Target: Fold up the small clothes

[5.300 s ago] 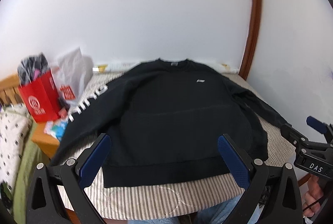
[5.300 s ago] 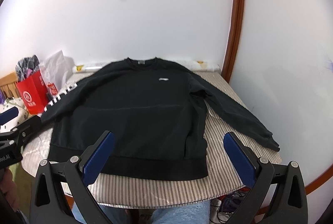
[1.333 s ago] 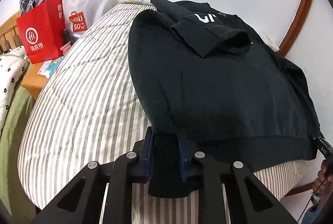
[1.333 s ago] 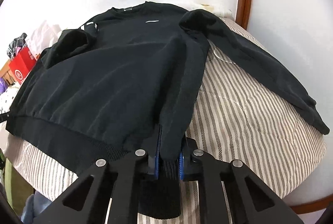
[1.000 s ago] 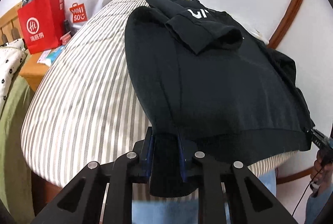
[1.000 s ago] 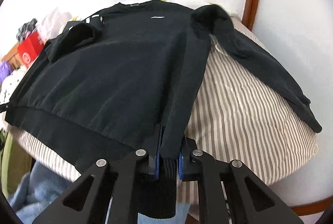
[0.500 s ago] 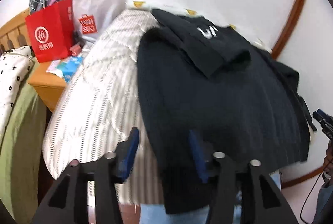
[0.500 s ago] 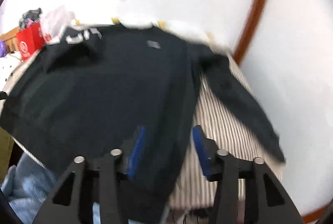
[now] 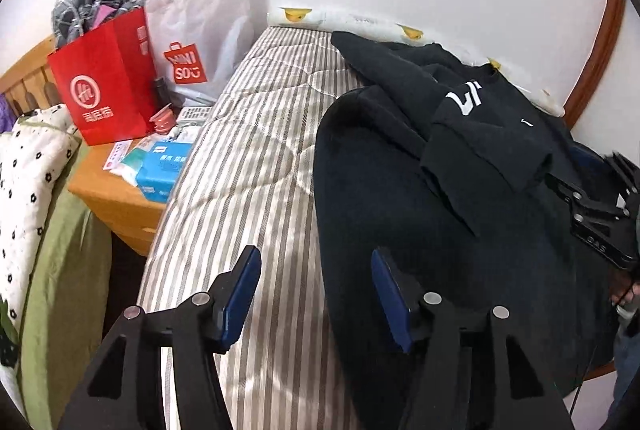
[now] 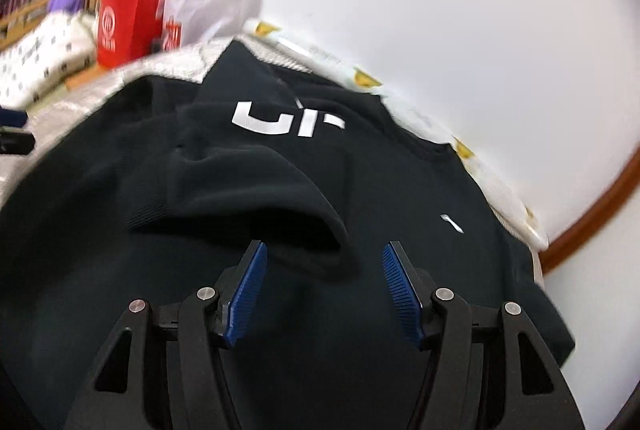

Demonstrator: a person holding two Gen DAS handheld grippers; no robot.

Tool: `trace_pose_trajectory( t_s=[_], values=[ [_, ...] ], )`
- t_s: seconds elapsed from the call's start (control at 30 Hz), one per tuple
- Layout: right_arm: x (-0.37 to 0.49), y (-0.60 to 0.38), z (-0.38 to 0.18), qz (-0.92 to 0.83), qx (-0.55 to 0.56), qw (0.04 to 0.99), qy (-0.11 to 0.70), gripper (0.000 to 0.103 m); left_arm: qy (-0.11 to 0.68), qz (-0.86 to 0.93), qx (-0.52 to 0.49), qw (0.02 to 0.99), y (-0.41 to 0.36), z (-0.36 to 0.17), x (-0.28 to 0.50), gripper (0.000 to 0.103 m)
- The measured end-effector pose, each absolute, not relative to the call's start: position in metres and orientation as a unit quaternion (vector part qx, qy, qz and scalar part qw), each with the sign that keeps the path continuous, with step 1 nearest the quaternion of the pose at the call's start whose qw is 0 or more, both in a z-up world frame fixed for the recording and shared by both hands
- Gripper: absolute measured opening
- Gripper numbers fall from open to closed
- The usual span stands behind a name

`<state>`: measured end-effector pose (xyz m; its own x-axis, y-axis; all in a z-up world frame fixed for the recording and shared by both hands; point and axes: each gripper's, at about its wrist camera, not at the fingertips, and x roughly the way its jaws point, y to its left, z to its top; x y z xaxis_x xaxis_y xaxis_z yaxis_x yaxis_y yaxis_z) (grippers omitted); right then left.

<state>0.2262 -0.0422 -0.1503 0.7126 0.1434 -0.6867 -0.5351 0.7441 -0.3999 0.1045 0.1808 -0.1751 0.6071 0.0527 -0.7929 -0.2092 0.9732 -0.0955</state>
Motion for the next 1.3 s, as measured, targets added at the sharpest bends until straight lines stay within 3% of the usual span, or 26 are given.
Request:
trace_pose_trajectory(
  t_s=[0.2,0.23,0.3,0.33,0.37,0.4,0.43,0.5,0.53,0.8,0.87,0.93,1.03,1.3],
  values=[
    [0.259,-0.007,-0.174,0.207,-0.34,0.859,0.322,0.059,0.449,0.088,-0.087,0.885,0.194,-0.188,0.157,0.055],
    [0.265,-0.002,-0.175,0.213,-0.338,0.859,0.321,0.054,0.45,0.089,-0.086,0.884,0.197,-0.19,0.167,0.055],
    [0.274,0.0,-0.17,0.235,-0.304,0.866,0.32,0.032,0.45,0.093,-0.083,0.884,0.198,-0.192,0.186,0.055],
    [0.277,-0.002,-0.164,0.246,-0.28,0.87,0.322,0.015,0.447,0.093,-0.082,0.886,0.199,-0.193,0.196,0.055],
    [0.28,-0.007,-0.158,0.26,-0.25,0.875,0.324,0.011,0.443,0.093,-0.081,0.888,0.199,-0.193,0.206,0.05],
    [0.284,-0.013,-0.15,0.266,-0.222,0.881,0.321,0.011,0.439,0.094,-0.08,0.89,0.199,-0.194,0.215,0.032],
    [0.287,-0.021,-0.143,0.264,-0.196,0.89,0.315,0.01,0.441,0.1,-0.081,0.888,0.2,-0.197,0.221,0.023],
    [0.296,-0.043,-0.13,0.242,-0.144,0.91,0.305,0.009,0.451,0.097,-0.104,0.881,0.206,-0.202,0.23,0.01],
    [0.302,-0.062,-0.124,0.22,-0.108,0.921,0.304,0.009,0.45,0.09,-0.127,0.879,0.209,-0.204,0.23,0.008],
    [0.335,-0.195,-0.145,0.082,0.076,0.919,0.378,0.013,0.444,0.086,-0.123,0.883,0.208,-0.204,0.226,0.008],
    [0.33,-0.207,-0.157,0.08,0.087,0.909,0.4,0.021,0.444,0.087,-0.122,0.883,0.207,-0.204,0.225,0.008],
    [0.321,-0.213,-0.163,0.074,0.074,0.906,0.41,0.028,0.445,0.088,-0.119,0.883,0.206,-0.204,0.224,0.009],
    [0.308,-0.22,-0.171,0.062,0.035,0.901,0.427,0.053,0.447,0.088,-0.112,0.883,0.205,-0.203,0.223,0.009],
    [0.256,-0.209,-0.119,0.087,-0.066,0.906,0.409,0.058,0.447,0.064,-0.102,0.886,0.2,-0.194,0.211,0.012]
  ],
)
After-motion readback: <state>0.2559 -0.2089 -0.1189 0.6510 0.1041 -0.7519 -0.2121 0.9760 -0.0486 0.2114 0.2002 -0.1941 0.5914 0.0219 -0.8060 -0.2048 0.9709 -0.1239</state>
